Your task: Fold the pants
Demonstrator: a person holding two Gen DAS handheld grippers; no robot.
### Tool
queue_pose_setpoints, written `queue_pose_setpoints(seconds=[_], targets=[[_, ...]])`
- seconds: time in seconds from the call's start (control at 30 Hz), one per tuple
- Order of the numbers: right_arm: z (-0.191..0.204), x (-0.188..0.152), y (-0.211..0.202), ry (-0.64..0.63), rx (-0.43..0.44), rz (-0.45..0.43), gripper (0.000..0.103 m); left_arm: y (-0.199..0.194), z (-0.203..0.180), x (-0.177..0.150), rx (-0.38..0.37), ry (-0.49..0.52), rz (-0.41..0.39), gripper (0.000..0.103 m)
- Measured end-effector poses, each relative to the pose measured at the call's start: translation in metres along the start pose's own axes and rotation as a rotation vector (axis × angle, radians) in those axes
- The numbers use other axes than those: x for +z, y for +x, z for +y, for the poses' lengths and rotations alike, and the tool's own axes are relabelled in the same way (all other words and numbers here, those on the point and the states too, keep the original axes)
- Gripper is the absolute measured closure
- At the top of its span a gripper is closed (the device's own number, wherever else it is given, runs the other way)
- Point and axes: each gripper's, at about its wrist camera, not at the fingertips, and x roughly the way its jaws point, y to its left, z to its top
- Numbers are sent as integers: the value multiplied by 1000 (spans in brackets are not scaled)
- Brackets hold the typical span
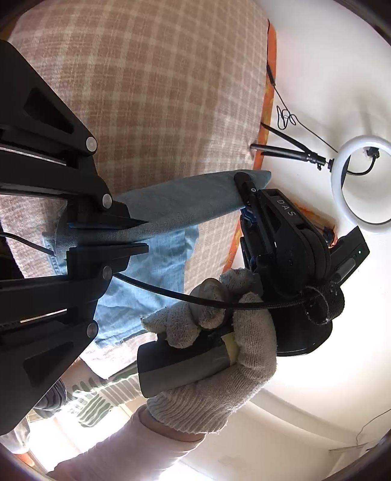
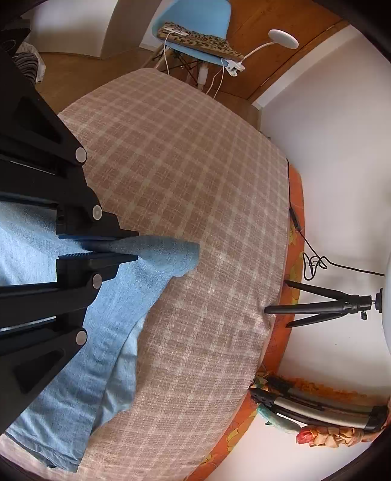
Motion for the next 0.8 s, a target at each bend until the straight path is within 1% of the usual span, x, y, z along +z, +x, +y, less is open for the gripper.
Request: queue_pose_setpoints(seconds=[0.17,0.23,0.47,0.63,0.73,0.8], targets=[[-42,-13,-47,49,20,-80,100,7,-45,10,-30,100,10,97],[-61,-21,-64,70,17,-107,100,15,-62,12,-50,119,21,97],[-137,-60,-114,146,-21,-182,100,56,-133,13,-131,199,71,97],[-204,-93,-138,223,-42,-207,100,98,-180,6,-196,234,131,97],[-242,-115,-143,271,-43,-214,100,122,-205,-2,-220,256,171,97],[-267,-126,-140,301,-44,-217,100,139,-215,-9,-230,265,200,97]])
